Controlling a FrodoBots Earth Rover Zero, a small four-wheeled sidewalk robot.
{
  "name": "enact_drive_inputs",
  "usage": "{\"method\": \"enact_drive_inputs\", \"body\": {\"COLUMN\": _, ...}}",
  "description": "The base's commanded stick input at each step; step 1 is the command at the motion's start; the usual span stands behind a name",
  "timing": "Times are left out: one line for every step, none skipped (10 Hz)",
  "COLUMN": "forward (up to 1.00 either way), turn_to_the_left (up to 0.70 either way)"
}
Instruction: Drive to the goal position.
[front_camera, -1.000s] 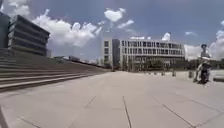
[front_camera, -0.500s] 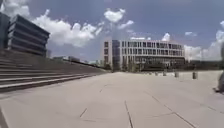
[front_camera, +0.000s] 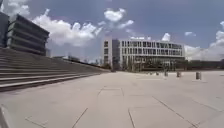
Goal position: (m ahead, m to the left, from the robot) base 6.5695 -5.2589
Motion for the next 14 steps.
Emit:
{"method": "enact_drive_inputs", "body": {"forward": 0.7, "turn_to_the_left": 0.0}}
{"method": "enact_drive_inputs", "body": {"forward": 0.7, "turn_to_the_left": 0.0}}
{"method": "enact_drive_inputs", "body": {"forward": 0.7, "turn_to_the_left": -0.14}}
{"method": "enact_drive_inputs", "body": {"forward": 0.7, "turn_to_the_left": -0.35}}
{"method": "enact_drive_inputs", "body": {"forward": 0.7, "turn_to_the_left": -0.35}}
{"method": "enact_drive_inputs", "body": {"forward": 0.7, "turn_to_the_left": -0.35}}
{"method": "enact_drive_inputs", "body": {"forward": 0.7, "turn_to_the_left": -0.35}}
{"method": "enact_drive_inputs", "body": {"forward": 0.7, "turn_to_the_left": -0.35}}
{"method": "enact_drive_inputs", "body": {"forward": 0.7, "turn_to_the_left": 0.0}}
{"method": "enact_drive_inputs", "body": {"forward": 0.7, "turn_to_the_left": 0.0}}
{"method": "enact_drive_inputs", "body": {"forward": 0.7, "turn_to_the_left": 0.0}}
{"method": "enact_drive_inputs", "body": {"forward": 0.7, "turn_to_the_left": 0.0}}
{"method": "enact_drive_inputs", "body": {"forward": 0.7, "turn_to_the_left": 0.0}}
{"method": "enact_drive_inputs", "body": {"forward": 0.7, "turn_to_the_left": 0.0}}
